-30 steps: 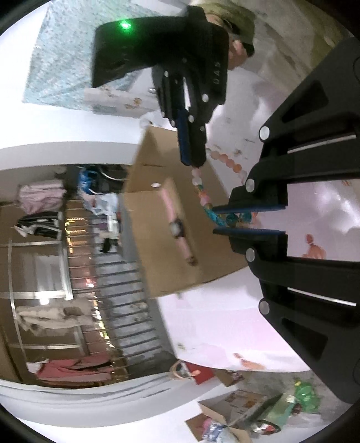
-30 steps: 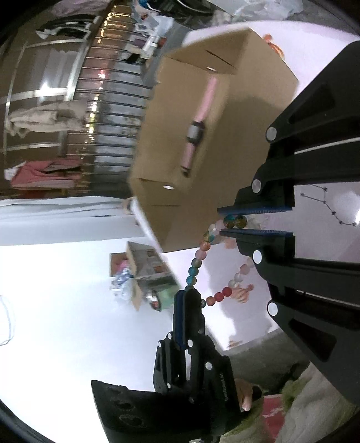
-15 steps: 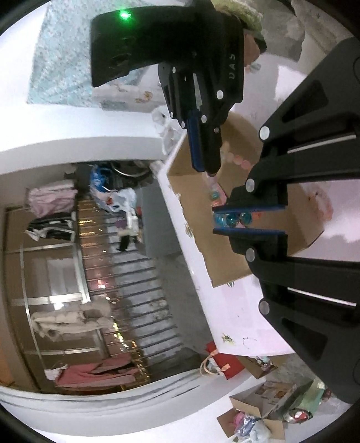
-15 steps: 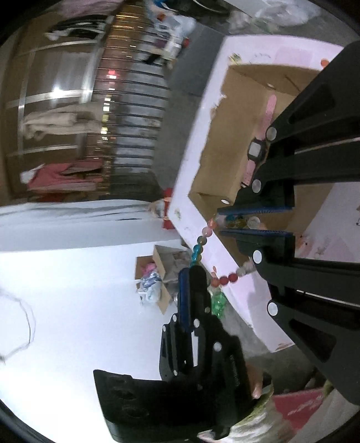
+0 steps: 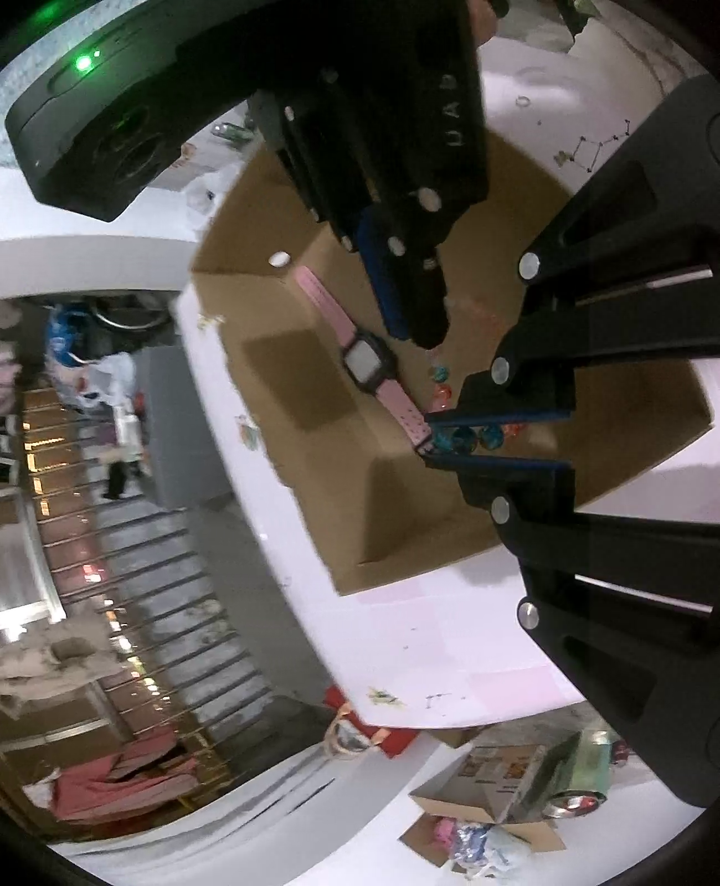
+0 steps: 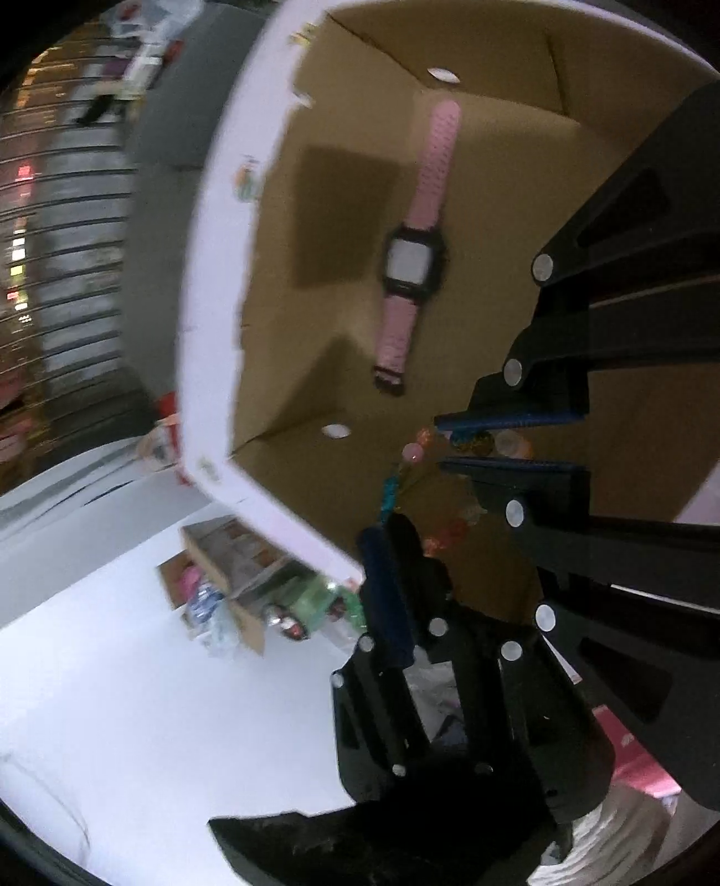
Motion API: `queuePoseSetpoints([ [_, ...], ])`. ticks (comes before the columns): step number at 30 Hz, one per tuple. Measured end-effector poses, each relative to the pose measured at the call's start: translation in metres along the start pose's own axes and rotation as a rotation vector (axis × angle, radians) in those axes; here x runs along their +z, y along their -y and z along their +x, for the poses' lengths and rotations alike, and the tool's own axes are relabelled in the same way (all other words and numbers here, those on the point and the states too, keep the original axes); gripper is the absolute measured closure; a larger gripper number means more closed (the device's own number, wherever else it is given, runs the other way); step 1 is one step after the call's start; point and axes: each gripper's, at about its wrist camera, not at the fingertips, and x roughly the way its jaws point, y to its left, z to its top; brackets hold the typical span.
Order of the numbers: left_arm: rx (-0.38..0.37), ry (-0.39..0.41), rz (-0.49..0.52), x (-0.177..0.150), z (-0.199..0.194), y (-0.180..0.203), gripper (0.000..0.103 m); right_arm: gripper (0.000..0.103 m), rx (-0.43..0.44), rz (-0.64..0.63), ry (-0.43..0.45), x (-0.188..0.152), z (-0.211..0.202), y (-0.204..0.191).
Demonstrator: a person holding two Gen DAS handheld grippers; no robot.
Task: Organize jewelry
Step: 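Lower the bracelet into the box and open both grippers, then withdraw both grippers from the box back over the table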
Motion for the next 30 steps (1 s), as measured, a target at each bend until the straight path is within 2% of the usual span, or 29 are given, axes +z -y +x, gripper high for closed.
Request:
queuePoseSetpoints([
  [4, -0.004, -0.046, -0.01, 0.001, 0.016, -0.006, 0.093, 0.093, -0.01, 0.049, -0.111, 0.001, 0.026, 0.007],
  [7, 0.01, -0.061, -0.008, 0.002, 0.02, -0.005, 0.076, 0.093, -0.004, 0.08, -0.139, -0.001, 0.035, 0.013],
  [8, 0.01, -0.059, -0.01, 0.002, 0.021, -0.007, 0.074, 0.093, 0.011, 0.087, -0.136, -0.001, 0.036, 0.014],
  [13, 0.006, -0.038, -0.04, 0.0, 0.016, -0.011, 0.073, 0.093, -0.028, 0.07, -0.077, -0.004, 0.025, 0.016],
  [20, -0.002, 0.046, -0.108, -0.004, -0.01, -0.021, 0.067, 0.092, -0.05, 0.067, 0.023, -0.008, -0.008, 0.019],
  [27, -0.038, 0.192, -0.155, -0.03, -0.069, -0.015, 0.063, 0.092, -0.062, -0.05, 0.178, -0.048, -0.076, -0.008],
  [30, -0.05, 0.233, -0.166, -0.048, -0.088, -0.007, 0.062, 0.092, -0.062, -0.08, 0.194, -0.067, -0.092, -0.015],
])
